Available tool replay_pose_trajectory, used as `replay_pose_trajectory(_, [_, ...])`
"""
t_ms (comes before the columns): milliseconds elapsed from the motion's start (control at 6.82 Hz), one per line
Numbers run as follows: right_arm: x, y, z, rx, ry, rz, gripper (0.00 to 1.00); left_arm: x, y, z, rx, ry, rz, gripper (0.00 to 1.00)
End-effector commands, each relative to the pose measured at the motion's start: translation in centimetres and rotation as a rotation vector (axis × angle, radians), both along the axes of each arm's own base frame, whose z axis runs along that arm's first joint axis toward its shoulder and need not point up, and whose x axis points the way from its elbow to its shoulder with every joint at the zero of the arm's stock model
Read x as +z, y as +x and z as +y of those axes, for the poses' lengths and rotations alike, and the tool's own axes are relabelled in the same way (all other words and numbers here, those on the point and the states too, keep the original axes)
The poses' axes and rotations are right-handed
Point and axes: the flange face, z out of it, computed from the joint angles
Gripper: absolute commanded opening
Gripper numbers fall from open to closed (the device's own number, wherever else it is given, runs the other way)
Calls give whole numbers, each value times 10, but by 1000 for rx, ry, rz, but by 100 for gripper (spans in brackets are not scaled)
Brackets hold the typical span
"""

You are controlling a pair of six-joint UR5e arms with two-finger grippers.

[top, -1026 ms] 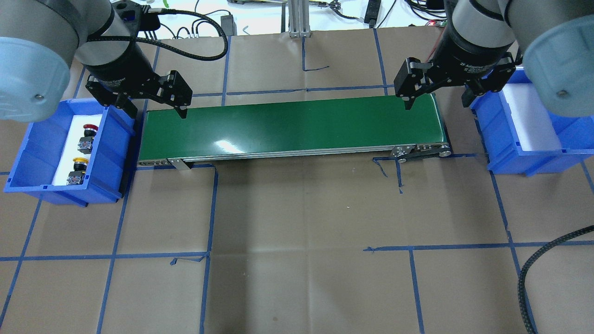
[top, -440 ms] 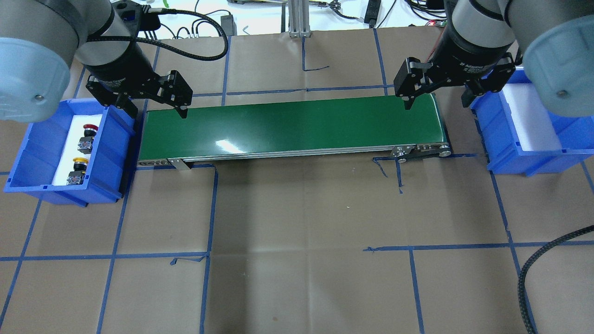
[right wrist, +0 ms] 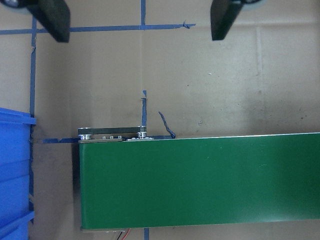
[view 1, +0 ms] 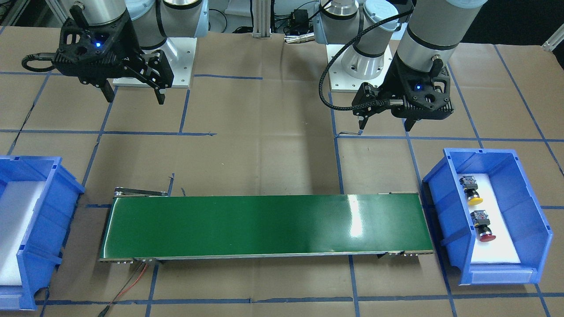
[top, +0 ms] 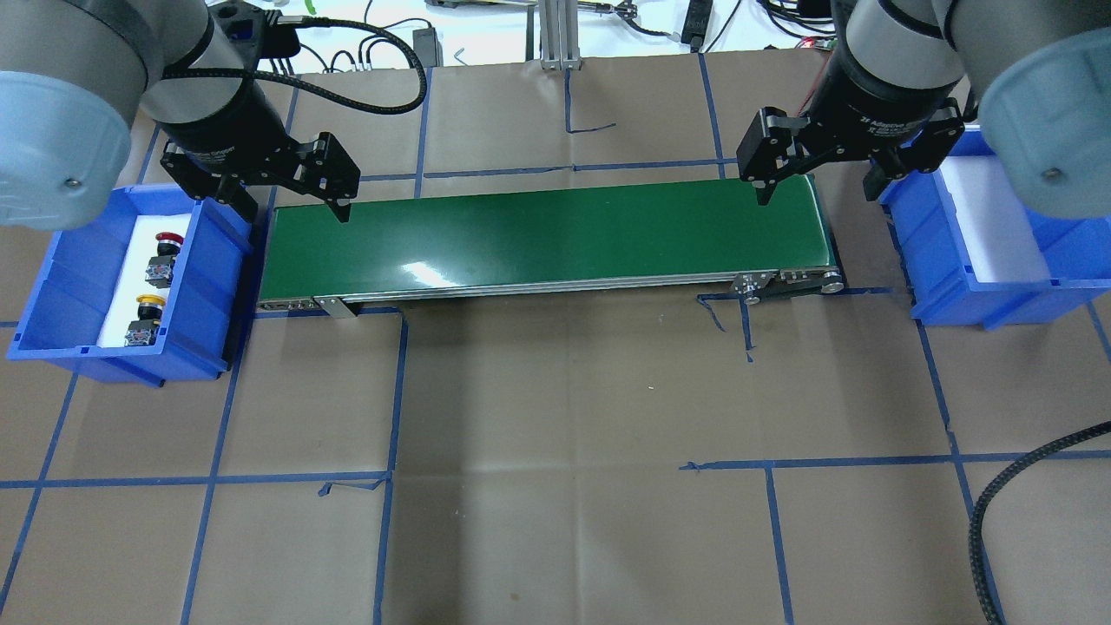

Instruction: Transport two buttons from left to right

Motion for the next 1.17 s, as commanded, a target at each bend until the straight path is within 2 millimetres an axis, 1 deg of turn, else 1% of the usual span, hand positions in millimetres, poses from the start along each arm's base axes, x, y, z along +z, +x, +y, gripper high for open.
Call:
replay_pose_trajectory(0, [-1, -1, -1, -1, 1, 0, 100, -2, 5, -2, 0, 4, 4, 100])
replay_pose_trajectory(147, [-1, 0, 0, 4, 1, 1, 100, -2, 14, -6, 13, 0, 2, 100])
replay_pose_trajectory(293, [-1, -1, -1, 1, 1, 1, 100, -2, 47, -14, 43, -1, 10, 100])
replay_pose_trajectory(440, [-1, -1, -1, 1, 1, 1, 100, -7, 91, -22, 65, 8, 10, 100])
replay_pose_trajectory(586, [-1, -1, -1, 4, 1, 2, 100, -13, 143, -25, 90, 20, 11, 100])
replay_pose_trajectory(733, [-4, -1, -3, 4, 9, 2, 100, -18, 191, -23, 90, 31, 12, 100])
replay_pose_trajectory(880, [-8, -1, -6, -1, 16, 3, 100, -26, 228, -25, 73, 44, 11, 100])
replay_pose_trajectory(1026, [-7, -1, -6, -1, 15, 3, 100, -40, 271, -26, 65, 66, 23, 100])
